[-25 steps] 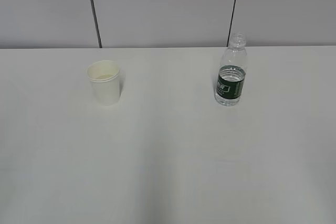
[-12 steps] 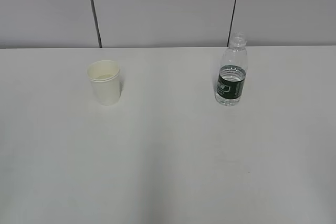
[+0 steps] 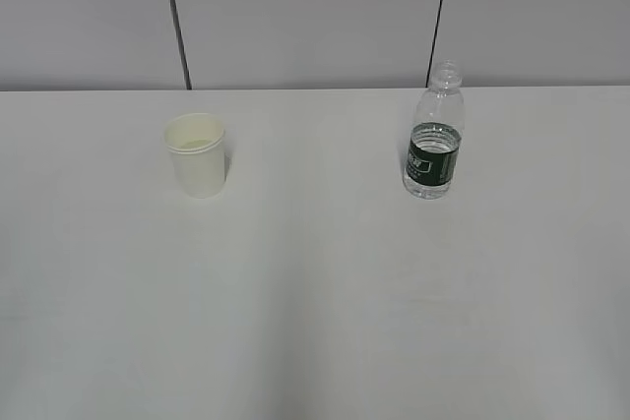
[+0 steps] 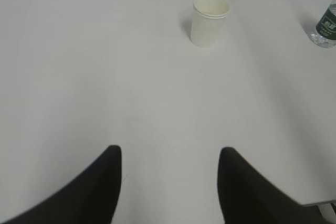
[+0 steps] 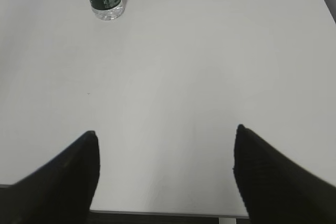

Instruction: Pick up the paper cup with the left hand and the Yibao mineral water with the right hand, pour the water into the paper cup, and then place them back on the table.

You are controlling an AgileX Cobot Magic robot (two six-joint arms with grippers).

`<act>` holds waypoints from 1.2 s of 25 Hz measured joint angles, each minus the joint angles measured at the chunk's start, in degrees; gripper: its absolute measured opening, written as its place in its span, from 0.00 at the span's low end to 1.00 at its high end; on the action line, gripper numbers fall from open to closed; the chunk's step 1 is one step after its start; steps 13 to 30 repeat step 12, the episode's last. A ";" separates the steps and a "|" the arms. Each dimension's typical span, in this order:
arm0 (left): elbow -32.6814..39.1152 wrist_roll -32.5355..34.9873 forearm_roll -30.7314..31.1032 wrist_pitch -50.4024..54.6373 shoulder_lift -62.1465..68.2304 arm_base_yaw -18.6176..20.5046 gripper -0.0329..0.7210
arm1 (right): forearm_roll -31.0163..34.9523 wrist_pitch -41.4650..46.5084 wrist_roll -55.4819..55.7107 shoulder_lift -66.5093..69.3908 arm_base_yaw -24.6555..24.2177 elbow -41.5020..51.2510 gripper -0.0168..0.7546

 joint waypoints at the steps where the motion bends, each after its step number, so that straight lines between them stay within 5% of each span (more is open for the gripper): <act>1: 0.00 0.00 0.00 0.00 0.00 0.00 0.53 | 0.00 0.00 0.00 0.00 0.00 0.00 0.78; 30: 0.00 0.00 0.00 0.00 0.00 0.00 0.53 | 0.00 0.00 0.00 0.00 0.00 0.00 0.78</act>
